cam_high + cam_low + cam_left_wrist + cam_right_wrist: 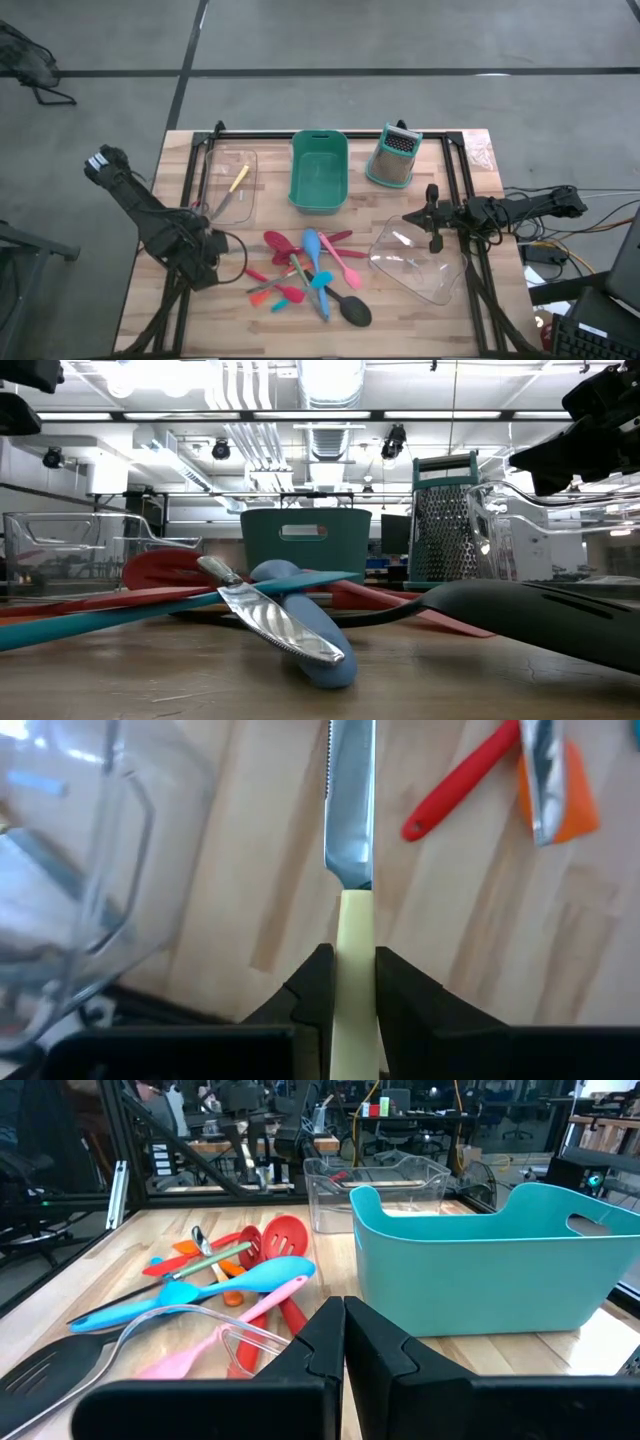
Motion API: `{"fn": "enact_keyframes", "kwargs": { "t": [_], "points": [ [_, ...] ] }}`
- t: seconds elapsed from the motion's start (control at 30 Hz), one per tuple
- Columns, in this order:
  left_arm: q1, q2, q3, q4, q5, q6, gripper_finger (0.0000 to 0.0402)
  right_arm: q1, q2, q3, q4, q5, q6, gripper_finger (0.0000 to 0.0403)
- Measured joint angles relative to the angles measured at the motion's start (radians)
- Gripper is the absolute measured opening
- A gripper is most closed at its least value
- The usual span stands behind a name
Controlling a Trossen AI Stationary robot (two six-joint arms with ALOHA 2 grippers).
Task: Pick & Place Kitchen Items
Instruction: Put the yellow table knife into the top transparent bin
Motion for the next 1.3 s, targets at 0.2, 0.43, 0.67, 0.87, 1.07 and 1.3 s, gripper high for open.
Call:
{"fn": "enact_keyframes", "kwargs": {
  "t": [0.2, 0.43, 0.67, 0.87, 1.07, 1.3],
  "points": [
    [0.0, 0.0, 0.028, -0.047, -0.046, 0.007, 0.0055, 0.0, 0.0, 0.0, 0.0, 0.0, 0.001, 0.0008],
    [0.0, -0.001, 0.068, -0.055, -0.108, 0.034, 0.0055, 0.0, 0.0, 0.0, 0.0, 0.0, -0.001, 0.0008],
    [0.0, -0.006, 0.097, -0.066, -0.345, 0.098, 0.0056, 0.0, 0.0, 0.0, 0.0, 0.0, 0.0, 0.0008],
    [0.005, -0.013, 0.086, -0.14, -0.582, -0.047, 0.0056, 0.0, 0.0, 0.0, 0.0, 0.0, 0.001, 0.0008],
    [0.018, -0.023, 0.041, -0.3, -0.701, -0.441, 0.0056, 0.0, 0.0, 0.0, 0.0, 0.0, 0.001, 0.0008],
    [0.095, -0.061, -0.047, -0.3, -0.741, -0.488, 0.0056, 0.0, 0.0, 0.0, 0.0, 0.0, 0.0, 0.0008]
  ]
}}
